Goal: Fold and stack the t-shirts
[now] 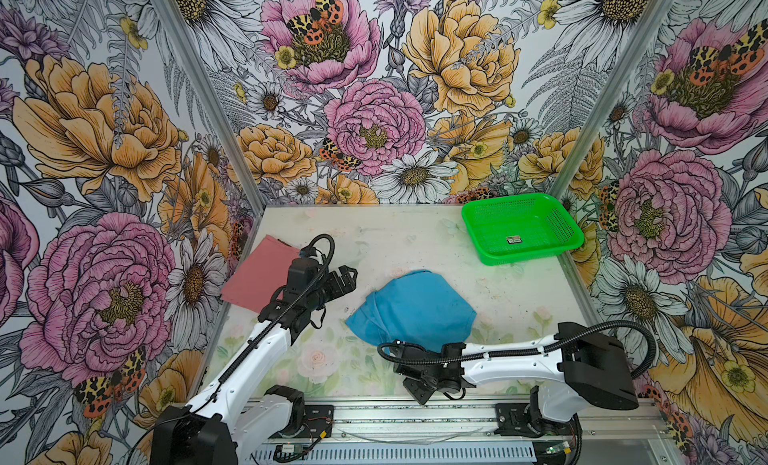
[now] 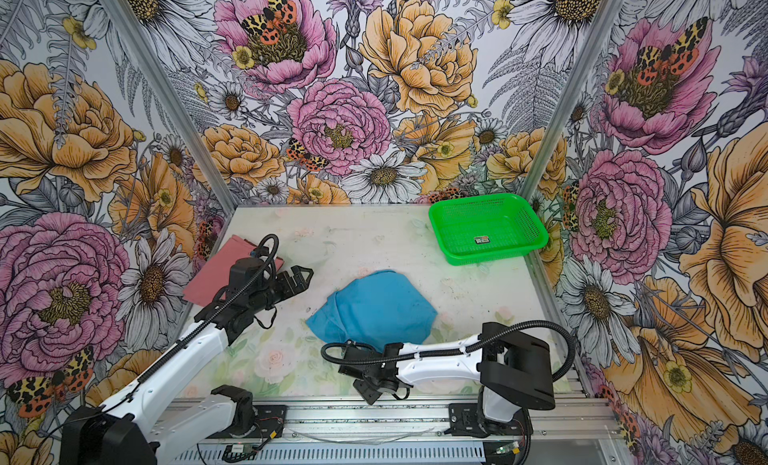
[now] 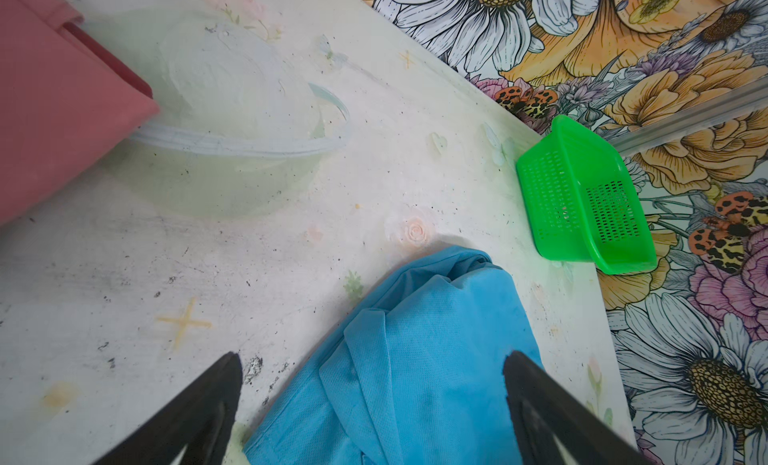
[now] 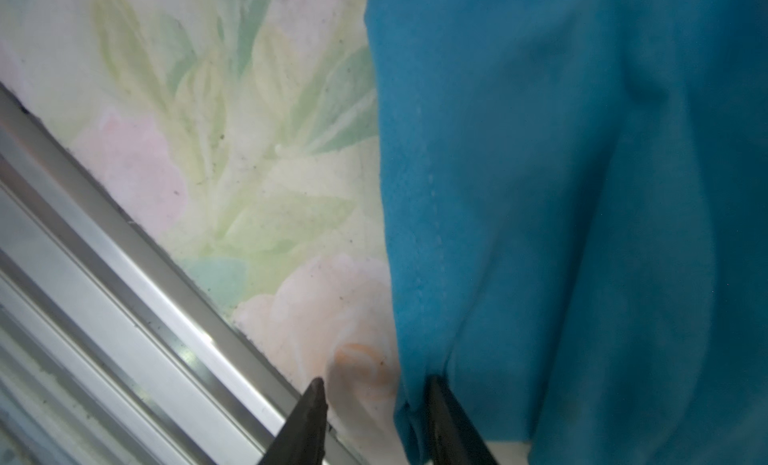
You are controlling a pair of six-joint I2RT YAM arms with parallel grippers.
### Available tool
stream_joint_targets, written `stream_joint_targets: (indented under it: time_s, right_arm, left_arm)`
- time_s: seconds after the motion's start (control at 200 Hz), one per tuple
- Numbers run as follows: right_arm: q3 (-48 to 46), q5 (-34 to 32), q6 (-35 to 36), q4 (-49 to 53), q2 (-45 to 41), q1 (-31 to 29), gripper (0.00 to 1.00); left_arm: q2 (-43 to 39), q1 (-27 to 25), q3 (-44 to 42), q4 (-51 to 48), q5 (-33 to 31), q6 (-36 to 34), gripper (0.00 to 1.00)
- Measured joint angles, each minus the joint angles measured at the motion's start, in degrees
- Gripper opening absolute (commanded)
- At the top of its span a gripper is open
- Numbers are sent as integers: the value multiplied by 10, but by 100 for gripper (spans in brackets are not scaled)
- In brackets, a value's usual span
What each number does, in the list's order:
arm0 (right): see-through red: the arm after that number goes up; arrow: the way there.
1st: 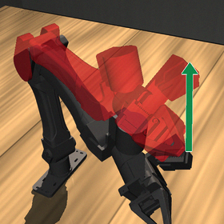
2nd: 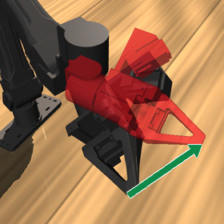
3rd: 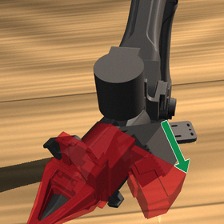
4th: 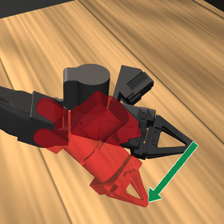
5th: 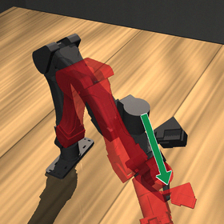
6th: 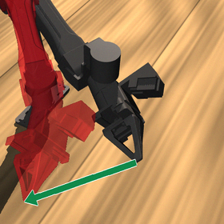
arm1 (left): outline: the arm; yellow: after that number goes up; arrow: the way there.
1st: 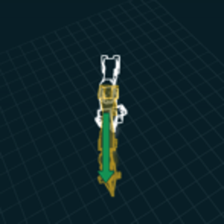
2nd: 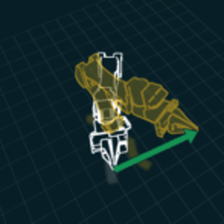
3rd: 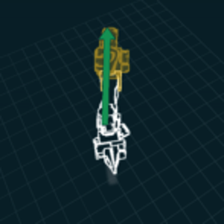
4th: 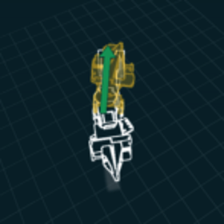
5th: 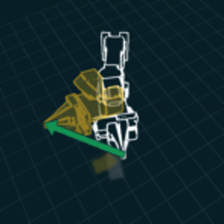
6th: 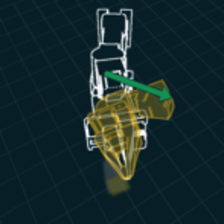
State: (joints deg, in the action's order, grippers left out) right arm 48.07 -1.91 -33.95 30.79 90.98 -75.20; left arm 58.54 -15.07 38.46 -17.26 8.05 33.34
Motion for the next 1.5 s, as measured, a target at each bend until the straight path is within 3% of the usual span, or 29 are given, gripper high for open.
stream_joint_targets:
  time_s: [0.16, 0.34, 0.46, 0.605, 0.815, 0.956, 1.096, 1.306, 1.501]
  right_arm:
    - [-6, -10, -13, -5, -3, 0, 33]
    - [-19, -29, -32, -10, -11, 6, 0]
    - [-16, -44, -37, 6, -14, 14, 0]
    - [18, -90, -22, 96, -51, 46, 0]
    - [109, -170, 8, 191, -216, 186, 0]
    - [143, -211, 33, 222, -316, 291, 0]
    - [155, -223, 61, 239, -351, 379, 0]
    - [155, -241, 78, 260, -344, 454, 0]
    - [155, -314, 84, 289, -367, 491, 0]
  left_arm:
    - [0, 0, 0, 0, 0, 0, 99]
    - [0, 0, 0, 0, 0, 0, 99]
    - [0, 0, 0, 0, 0, 0, 99]
    - [2, 0, 0, 0, 0, 4, 99]
    - [30, -14, -9, 0, 2, 24, 99]
    - [31, -69, -31, 9, 2, 30, 99]
    - [33, -156, -58, 44, 1, 38, 99]
    - [107, -223, -86, 103, 2, 58, 99]
    - [171, -274, -81, 134, 4, 51, 98]
